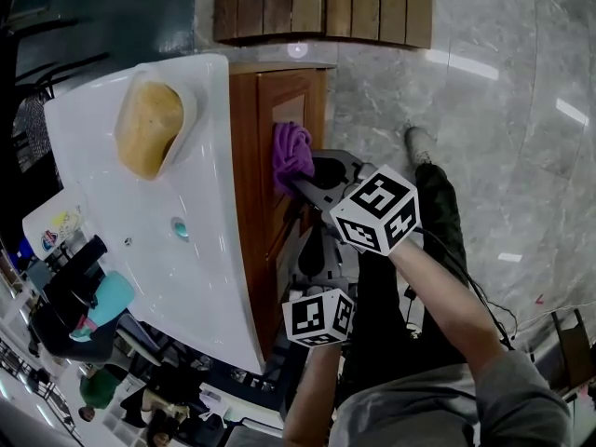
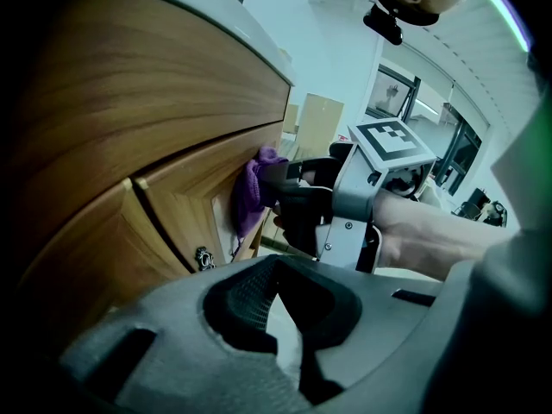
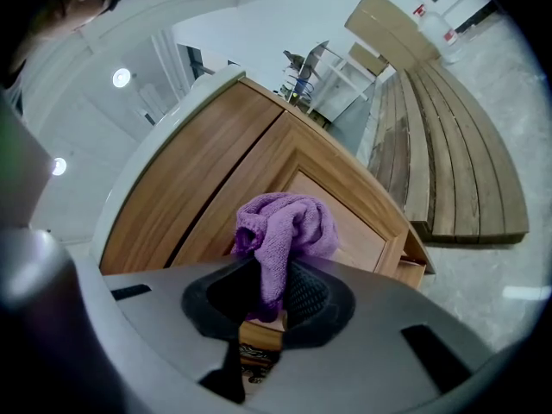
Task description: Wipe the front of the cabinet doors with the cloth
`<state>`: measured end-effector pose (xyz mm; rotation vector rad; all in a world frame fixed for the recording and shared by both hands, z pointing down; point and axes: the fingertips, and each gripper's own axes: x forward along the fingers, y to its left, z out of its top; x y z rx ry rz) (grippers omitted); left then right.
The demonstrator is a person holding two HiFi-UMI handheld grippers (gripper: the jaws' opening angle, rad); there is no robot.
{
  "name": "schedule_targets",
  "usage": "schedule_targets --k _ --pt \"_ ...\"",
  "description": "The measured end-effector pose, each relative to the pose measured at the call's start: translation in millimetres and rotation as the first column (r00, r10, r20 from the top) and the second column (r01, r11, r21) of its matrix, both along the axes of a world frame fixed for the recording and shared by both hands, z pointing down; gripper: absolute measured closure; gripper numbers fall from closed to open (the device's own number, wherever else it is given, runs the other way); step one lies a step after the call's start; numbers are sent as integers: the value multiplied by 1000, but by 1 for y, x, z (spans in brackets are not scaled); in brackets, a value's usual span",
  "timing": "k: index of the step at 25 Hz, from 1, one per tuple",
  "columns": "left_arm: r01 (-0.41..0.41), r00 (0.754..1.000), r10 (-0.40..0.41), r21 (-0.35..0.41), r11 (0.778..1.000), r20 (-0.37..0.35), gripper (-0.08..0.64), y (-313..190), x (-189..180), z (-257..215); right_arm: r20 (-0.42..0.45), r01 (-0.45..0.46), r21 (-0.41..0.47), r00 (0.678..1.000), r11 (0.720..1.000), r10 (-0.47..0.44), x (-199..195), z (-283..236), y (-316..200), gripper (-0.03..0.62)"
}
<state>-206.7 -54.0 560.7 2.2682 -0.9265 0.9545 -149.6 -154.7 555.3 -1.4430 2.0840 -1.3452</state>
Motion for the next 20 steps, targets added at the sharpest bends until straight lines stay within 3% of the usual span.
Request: schedule_targets --k 20 --pt "-9 1000 9 -18 1000 8 554 -11 11 12 -16 26 -85 999 996 -28 3 48 -1 529"
